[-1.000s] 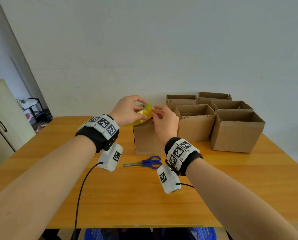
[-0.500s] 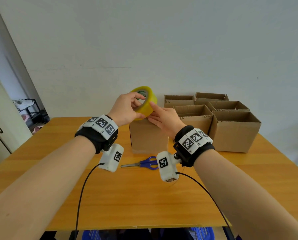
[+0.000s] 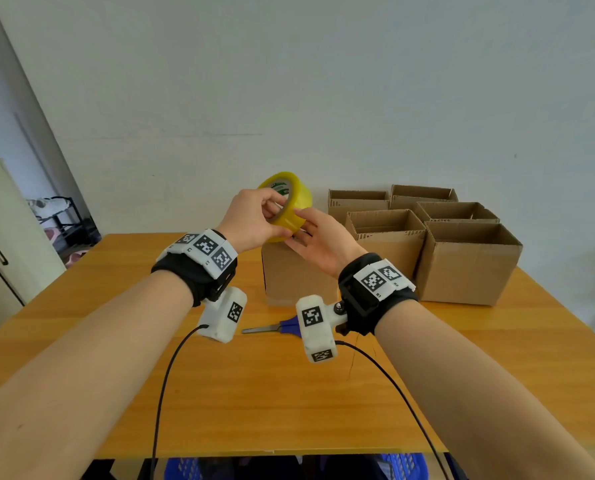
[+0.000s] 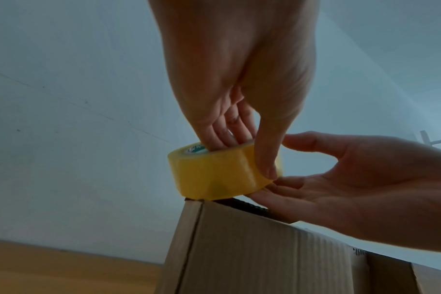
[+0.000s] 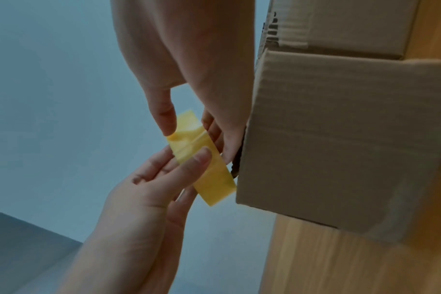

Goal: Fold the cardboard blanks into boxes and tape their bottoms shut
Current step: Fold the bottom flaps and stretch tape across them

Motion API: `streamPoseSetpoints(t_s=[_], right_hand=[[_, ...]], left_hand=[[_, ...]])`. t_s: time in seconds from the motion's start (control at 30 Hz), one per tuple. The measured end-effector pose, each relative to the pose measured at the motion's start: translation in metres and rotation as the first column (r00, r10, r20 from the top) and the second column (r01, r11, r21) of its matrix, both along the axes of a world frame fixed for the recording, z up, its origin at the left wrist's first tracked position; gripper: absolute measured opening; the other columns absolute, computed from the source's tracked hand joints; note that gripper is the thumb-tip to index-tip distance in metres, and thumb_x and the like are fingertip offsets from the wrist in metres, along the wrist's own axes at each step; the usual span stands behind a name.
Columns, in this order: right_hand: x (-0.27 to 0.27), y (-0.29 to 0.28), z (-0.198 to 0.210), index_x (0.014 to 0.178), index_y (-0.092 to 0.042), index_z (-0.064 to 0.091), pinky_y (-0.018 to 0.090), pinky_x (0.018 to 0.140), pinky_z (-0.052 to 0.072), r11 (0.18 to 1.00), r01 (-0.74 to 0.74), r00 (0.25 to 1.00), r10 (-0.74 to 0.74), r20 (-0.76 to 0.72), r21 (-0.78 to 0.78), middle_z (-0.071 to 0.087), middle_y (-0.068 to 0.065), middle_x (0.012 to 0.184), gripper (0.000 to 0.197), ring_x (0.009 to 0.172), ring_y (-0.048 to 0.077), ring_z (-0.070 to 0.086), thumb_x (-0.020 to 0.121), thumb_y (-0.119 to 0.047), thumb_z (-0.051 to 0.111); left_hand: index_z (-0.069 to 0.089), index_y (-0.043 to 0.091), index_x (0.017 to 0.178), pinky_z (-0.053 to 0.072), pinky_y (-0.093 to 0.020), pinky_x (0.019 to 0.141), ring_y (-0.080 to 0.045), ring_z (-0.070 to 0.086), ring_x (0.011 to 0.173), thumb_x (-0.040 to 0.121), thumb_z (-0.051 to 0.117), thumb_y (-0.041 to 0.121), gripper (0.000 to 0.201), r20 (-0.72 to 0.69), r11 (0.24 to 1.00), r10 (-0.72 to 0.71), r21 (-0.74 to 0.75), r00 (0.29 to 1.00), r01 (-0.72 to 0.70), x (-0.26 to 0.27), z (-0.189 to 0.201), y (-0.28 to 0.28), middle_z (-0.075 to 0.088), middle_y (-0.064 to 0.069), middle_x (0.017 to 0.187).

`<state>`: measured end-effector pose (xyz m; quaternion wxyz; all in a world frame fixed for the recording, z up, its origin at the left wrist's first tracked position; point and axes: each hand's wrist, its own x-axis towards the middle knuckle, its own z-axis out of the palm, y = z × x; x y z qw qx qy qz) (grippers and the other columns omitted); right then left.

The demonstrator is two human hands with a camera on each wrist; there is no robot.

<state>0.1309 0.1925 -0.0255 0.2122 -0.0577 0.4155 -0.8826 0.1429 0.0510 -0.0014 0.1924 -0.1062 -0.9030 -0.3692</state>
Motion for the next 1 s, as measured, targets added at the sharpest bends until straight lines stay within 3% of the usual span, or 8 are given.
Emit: streamPoseSetpoints(t_s=[0.1,0.3,0.47,0.6,0.67,0.8,0.9,1.0], right_hand=[[0.0,-0.003,0.003,0.118,-0.002,0.052,0.033,0.088,0.049,1.0,0.004,1.0,-0.004,-0.001,0.007,0.056,0.013,0.103,0.026,0.089,0.02,0.057,0.092,-0.003,0.05],[0.002,-0.003,-0.001,0.115,-0.002,0.056,0.033,0.095,0.046,1.0,-0.017,0.998,0.018,-0.061,0.018,0.061,0.012,0.102,0.022,0.092,0.019,0.059,0.094,-0.004,0.053],[0.001,-0.002,-0.005,0.13,0.002,0.049,0.033,0.096,0.046,1.0,0.003,0.999,-0.003,-0.047,-0.003,0.062,0.012,0.104,0.038,0.092,0.019,0.061,0.093,-0.006,0.056],[0.001,-0.004,-0.002,0.102,0.0,0.058,0.032,0.09,0.049,0.998,0.012,0.999,-0.01,-0.053,0.054,0.058,0.014,0.095,0.018,0.085,0.019,0.058,0.089,0.008,0.048],[0.001,-0.006,-0.004,0.087,-0.002,0.054,0.031,0.081,0.051,0.985,0.074,0.995,-0.063,-0.077,0.154,0.054,0.014,0.086,0.023,0.077,0.019,0.056,0.085,0.016,0.04],[0.003,0.002,-0.008,0.106,-0.001,0.057,0.034,0.094,0.05,1.0,-0.024,0.998,0.023,-0.065,-0.009,0.064,0.014,0.098,0.021,0.093,0.022,0.06,0.091,0.007,0.045],[0.005,0.008,-0.004,0.121,-0.003,0.056,0.034,0.101,0.045,0.999,-0.046,0.996,0.046,-0.082,-0.005,0.064,0.01,0.105,0.027,0.099,0.019,0.059,0.096,-0.01,0.051],[0.005,0.007,-0.005,0.13,-0.002,0.051,0.034,0.102,0.044,0.999,-0.046,0.995,0.046,-0.091,0.003,0.062,0.012,0.115,0.034,0.107,0.02,0.058,0.096,-0.01,0.05]], left_hand=[[0.065,0.009,0.108,0.053,-0.031,0.083,-0.02,0.063,0.084,0.061,0.087,0.007,0.052,-0.008,1.0,-0.001,-0.018,1.0,0.001,0.003,0.002,-0.002,0.064,0.0,0.087],[0.064,0.009,0.107,0.053,-0.029,0.083,-0.018,0.063,0.083,0.061,0.087,0.007,0.051,-0.006,1.0,-0.004,0.004,1.0,0.004,0.006,0.002,-0.007,0.063,0.001,0.086],[0.064,0.01,0.105,0.054,-0.031,0.083,-0.019,0.065,0.084,0.061,0.087,0.008,0.05,-0.021,1.0,-0.011,-0.024,1.0,0.01,0.005,-0.001,-0.005,0.065,0.0,0.088],[0.066,0.01,0.102,0.055,-0.031,0.082,-0.02,0.066,0.085,0.061,0.087,0.008,0.046,-0.04,0.999,-0.022,-0.035,0.999,0.021,0.004,-0.003,-0.002,0.067,-0.003,0.089],[0.069,0.011,0.099,0.055,-0.029,0.081,-0.017,0.065,0.082,0.065,0.084,0.008,0.037,-0.057,0.996,-0.056,-0.071,0.997,0.052,0.005,-0.003,0.001,0.069,-0.002,0.088],[0.068,0.01,0.105,0.052,-0.025,0.081,-0.016,0.063,0.085,0.063,0.086,0.01,0.045,-0.049,0.995,-0.059,-0.085,0.997,0.054,0.004,-0.001,0.001,0.067,-0.002,0.091],[0.067,0.01,0.108,0.051,-0.027,0.083,-0.016,0.061,0.087,0.062,0.087,0.012,0.049,-0.045,0.994,-0.049,-0.096,0.998,0.045,0.002,-0.001,0.0,0.063,0.001,0.09],[0.068,0.01,0.106,0.052,-0.028,0.083,-0.017,0.062,0.086,0.062,0.087,0.012,0.048,-0.047,0.996,-0.045,-0.084,0.998,0.041,0.002,-0.002,0.002,0.064,0.0,0.09]])
